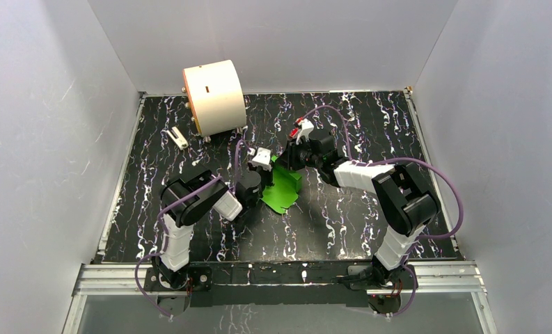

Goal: Fold the paper box

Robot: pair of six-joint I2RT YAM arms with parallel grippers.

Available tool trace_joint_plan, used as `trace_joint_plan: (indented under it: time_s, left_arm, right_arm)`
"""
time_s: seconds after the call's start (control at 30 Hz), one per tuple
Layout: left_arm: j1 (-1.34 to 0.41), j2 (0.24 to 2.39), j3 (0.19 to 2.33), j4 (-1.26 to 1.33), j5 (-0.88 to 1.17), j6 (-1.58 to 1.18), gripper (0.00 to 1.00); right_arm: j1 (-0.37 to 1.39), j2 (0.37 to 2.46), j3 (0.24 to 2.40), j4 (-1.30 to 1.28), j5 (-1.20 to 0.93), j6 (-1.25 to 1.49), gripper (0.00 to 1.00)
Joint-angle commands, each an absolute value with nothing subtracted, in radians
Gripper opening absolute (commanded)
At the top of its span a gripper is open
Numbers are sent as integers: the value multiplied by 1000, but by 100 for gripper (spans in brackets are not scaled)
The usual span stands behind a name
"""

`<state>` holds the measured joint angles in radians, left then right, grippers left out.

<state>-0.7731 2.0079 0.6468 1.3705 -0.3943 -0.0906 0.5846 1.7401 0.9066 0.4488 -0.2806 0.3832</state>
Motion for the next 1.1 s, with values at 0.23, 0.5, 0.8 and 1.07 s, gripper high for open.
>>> trace_joint_plan:
  time_s: [0.23,0.5,0.8,1.07]
  left_arm:
    - [-831,2022,711,1415,-743,-22,6]
    - [-823,2053,679,1390,-535,-101,7]
    - [-800,2049,671,1372,-549,-264,19]
    - [-742,2002,596,1420,-313,-267,24]
  right_arm:
    - [605,1722,905,357,-301,400,34]
    - [613,1746,905,374,-296,392,35]
    - [635,1740,912,322,-223,340,35]
    - [633,1716,890,341,-205,325,35]
